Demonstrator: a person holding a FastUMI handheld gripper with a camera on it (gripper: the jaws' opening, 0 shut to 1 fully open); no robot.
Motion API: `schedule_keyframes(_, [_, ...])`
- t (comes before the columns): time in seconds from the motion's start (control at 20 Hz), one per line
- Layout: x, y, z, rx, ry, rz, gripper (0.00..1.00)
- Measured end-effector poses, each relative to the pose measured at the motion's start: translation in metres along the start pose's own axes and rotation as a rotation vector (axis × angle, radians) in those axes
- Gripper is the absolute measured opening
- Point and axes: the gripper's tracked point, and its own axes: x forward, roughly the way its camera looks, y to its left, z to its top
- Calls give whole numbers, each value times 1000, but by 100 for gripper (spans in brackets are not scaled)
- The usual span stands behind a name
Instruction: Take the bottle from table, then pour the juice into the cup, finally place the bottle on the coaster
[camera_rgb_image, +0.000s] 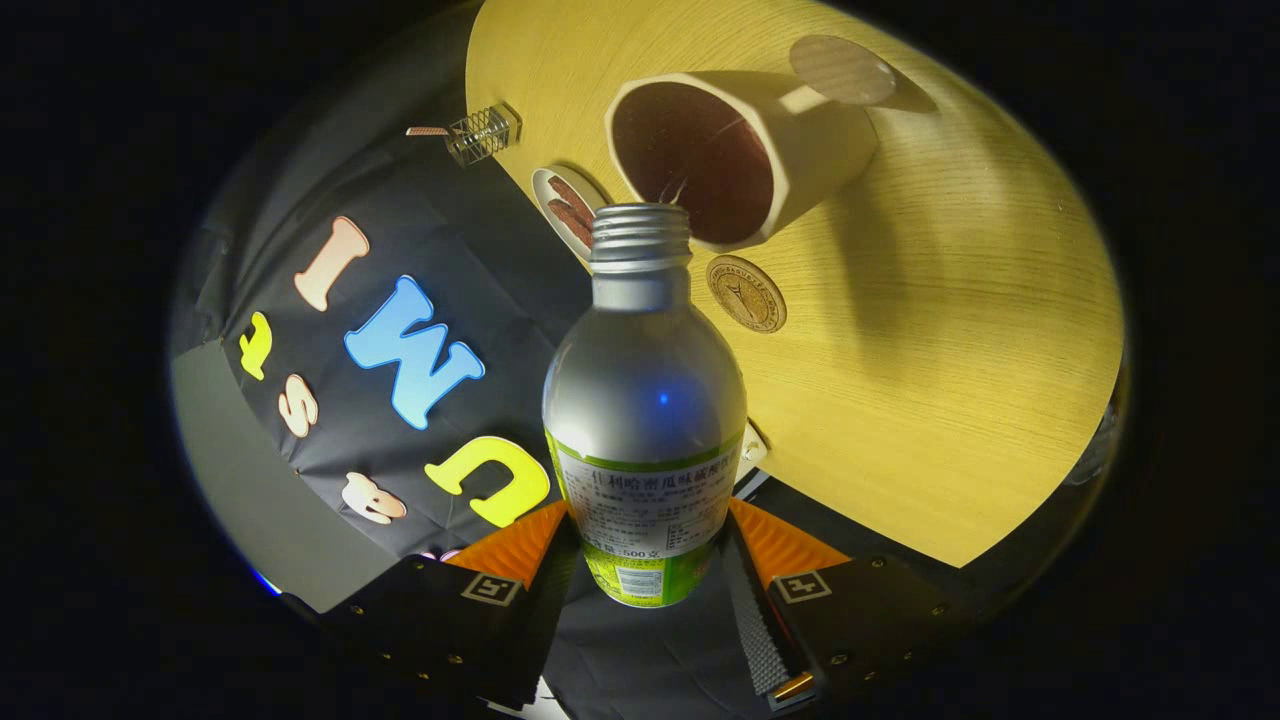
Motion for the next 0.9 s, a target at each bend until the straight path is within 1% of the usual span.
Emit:
schedule_keyframes(0.15, [-1, -3, 1, -20, 1, -15, 76])
schedule_keyframes(0.45, [0, -23, 12, -117, -32, -47, 76])
schedule_keyframes(0.55, [2, -32, 15, -180, -45, -70, 76])
schedule_keyframes(0.7, [2, -45, 26, -325, -87, -120, 76])
schedule_keyframes(0.9, [0, -49, 37, -461, -144, -142, 76])
